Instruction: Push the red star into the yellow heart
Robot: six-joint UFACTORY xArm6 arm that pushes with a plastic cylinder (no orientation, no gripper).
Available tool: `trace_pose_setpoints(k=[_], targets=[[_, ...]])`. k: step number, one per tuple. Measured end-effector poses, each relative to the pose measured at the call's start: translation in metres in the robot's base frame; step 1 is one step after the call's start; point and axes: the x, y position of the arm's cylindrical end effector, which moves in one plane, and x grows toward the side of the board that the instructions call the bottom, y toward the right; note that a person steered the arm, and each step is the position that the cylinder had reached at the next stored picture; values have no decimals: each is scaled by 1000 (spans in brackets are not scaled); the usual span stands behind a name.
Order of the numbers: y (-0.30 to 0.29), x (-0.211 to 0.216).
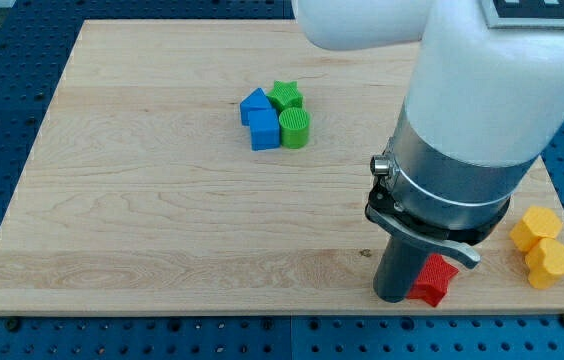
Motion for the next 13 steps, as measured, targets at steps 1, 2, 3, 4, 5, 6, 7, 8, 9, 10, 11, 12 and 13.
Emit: trace_pose_setpoints(k=[1, 2, 3, 4, 5, 6, 7, 8, 9, 10, 11, 12, 13], targets=[[22, 0], [29, 0], [42, 2], [63, 2], [68, 1], [86, -14], [86, -14], [87, -15], [93, -18], [86, -18], [79, -18], [79, -18], [74, -19]])
